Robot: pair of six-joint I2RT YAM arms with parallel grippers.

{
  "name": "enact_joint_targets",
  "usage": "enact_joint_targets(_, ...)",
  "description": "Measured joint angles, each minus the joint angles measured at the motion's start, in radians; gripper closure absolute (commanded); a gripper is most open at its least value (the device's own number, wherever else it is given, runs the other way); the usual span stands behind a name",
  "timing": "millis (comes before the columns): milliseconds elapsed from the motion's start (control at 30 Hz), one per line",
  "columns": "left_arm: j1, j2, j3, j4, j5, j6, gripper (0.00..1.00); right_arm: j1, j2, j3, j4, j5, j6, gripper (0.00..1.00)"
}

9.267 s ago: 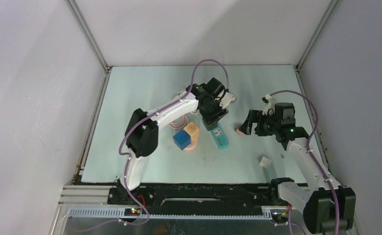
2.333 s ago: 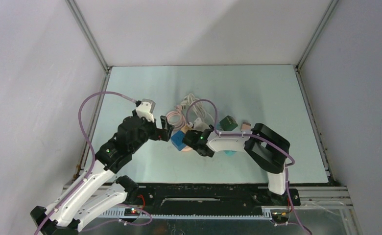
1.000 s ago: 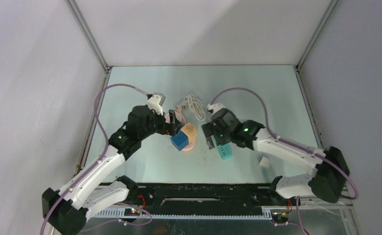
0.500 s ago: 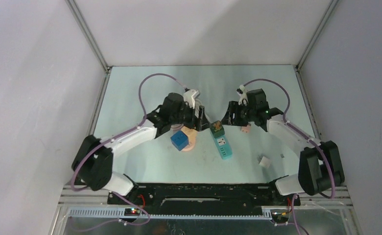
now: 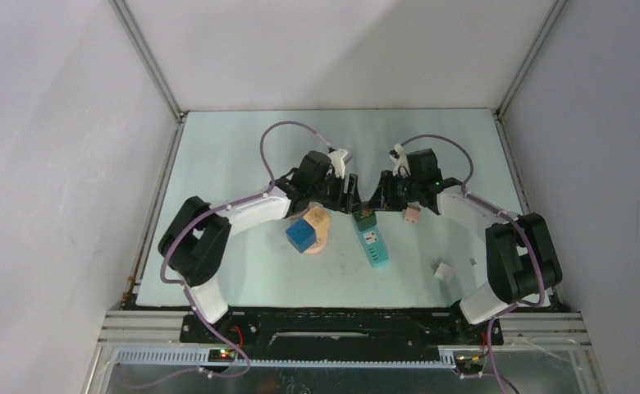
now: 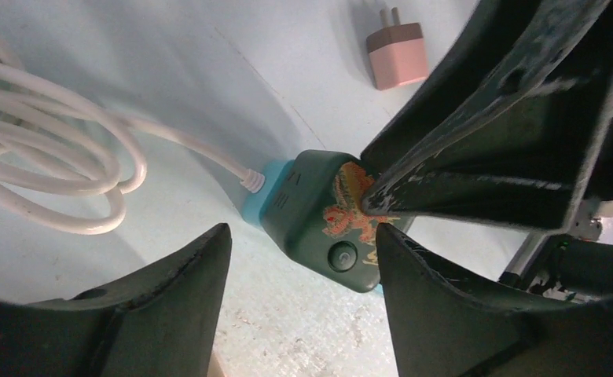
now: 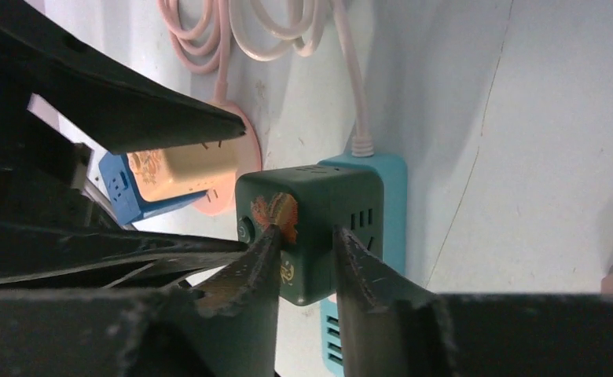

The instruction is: Insert the plug

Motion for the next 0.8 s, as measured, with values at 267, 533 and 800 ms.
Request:
enact_joint_targets(267, -0.001, 0.06, 0.025, 0.01, 0.017, -0.009, 0.47, -0.01, 0.01, 0.016, 0.026, 0.025, -0.003, 0.89)
enact_joint_targets(533, -0.016, 0.062, 0.025, 0.023, 0.004, -0.008, 0.51, -0.006, 0.01, 0.005, 0.058, 0.044, -0.001, 0.94)
enact_joint_targets(800, -0.055, 0.062, 0.028, 0.043, -0.077, -0.005, 0.52, 0.013, -0.026, -0.059, 0.151, 0.097, 0.007, 0.96)
